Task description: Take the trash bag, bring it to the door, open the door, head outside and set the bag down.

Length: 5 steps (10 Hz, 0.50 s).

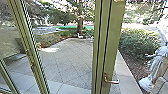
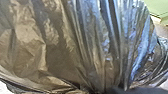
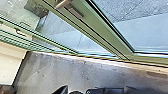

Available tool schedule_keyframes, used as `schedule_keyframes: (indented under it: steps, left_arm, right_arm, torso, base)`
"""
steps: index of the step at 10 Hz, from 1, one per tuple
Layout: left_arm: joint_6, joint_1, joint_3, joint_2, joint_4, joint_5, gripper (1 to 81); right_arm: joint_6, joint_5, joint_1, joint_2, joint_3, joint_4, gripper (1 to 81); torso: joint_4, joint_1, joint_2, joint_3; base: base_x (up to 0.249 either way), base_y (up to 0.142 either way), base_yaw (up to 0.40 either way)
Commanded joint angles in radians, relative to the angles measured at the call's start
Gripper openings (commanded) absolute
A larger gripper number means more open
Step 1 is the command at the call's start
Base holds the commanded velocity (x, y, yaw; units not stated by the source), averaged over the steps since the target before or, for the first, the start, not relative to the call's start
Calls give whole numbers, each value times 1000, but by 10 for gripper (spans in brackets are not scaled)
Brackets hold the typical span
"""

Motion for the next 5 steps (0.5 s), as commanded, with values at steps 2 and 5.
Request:
schedule_keyframes:
  steps: [2, 5]
  left_arm:
    - [-3, -49, 5, 9, -6, 74, 10]
    - [-4, -49, 1, 15, -7, 73, 10]
  right_arm:
    - [210, -195, 244, -63, -12, 43, 811]
    - [325, -197, 305, -16, -27, 40, 811]
  torso:
    - [0, 1, 0, 0]
    - [0, 1, 0, 0]
  base:
    - [0, 0, 0]
    - [0, 0, 0]
